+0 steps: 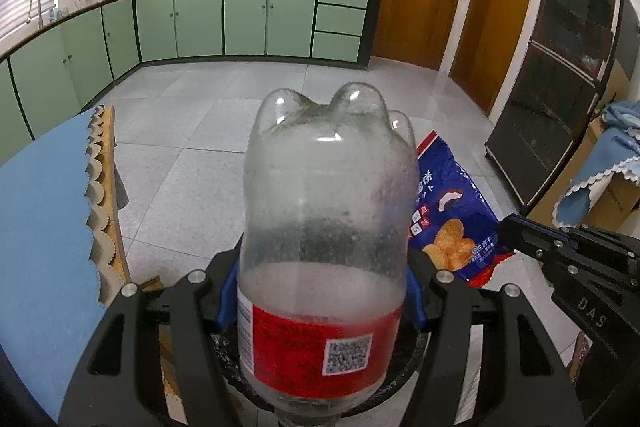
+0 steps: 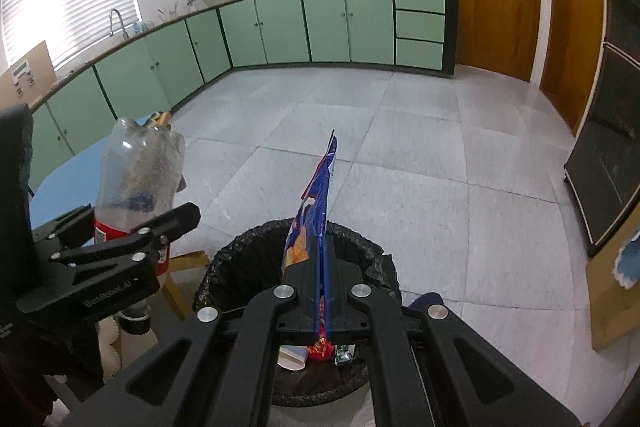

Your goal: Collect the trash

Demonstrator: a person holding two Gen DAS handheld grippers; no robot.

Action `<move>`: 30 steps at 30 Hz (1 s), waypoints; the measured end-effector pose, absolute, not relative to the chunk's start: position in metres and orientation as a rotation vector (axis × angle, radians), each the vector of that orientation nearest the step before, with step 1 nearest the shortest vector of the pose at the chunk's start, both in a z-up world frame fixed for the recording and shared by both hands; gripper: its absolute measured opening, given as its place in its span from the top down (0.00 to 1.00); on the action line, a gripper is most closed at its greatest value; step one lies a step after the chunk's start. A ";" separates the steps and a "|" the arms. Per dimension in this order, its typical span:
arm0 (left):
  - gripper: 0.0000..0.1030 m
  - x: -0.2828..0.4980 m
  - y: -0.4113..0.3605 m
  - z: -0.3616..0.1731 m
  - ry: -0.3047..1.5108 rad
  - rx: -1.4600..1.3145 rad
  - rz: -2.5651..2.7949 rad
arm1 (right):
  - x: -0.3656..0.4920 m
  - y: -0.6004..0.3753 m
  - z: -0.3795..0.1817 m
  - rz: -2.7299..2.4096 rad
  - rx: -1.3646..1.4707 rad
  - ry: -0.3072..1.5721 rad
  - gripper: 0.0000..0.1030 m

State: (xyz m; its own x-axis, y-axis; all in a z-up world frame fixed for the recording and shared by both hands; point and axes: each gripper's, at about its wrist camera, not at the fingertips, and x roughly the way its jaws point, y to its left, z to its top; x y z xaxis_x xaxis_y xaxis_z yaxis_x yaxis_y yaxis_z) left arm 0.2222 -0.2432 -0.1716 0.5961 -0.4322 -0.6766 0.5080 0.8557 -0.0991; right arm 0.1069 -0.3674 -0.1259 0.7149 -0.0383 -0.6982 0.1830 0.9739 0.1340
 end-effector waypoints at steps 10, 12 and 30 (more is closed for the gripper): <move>0.30 0.233 -0.243 -0.171 0.771 0.087 -0.546 | 0.118 -0.370 -0.129 -0.118 0.205 0.778 0.83; 0.30 0.234 -0.240 -0.168 0.766 0.081 -0.540 | 0.116 -0.370 -0.128 -0.118 0.198 0.775 0.76; 0.17 0.206 -0.166 -0.105 0.636 0.034 -0.417 | 0.093 -0.333 -0.072 -0.037 0.176 0.653 0.13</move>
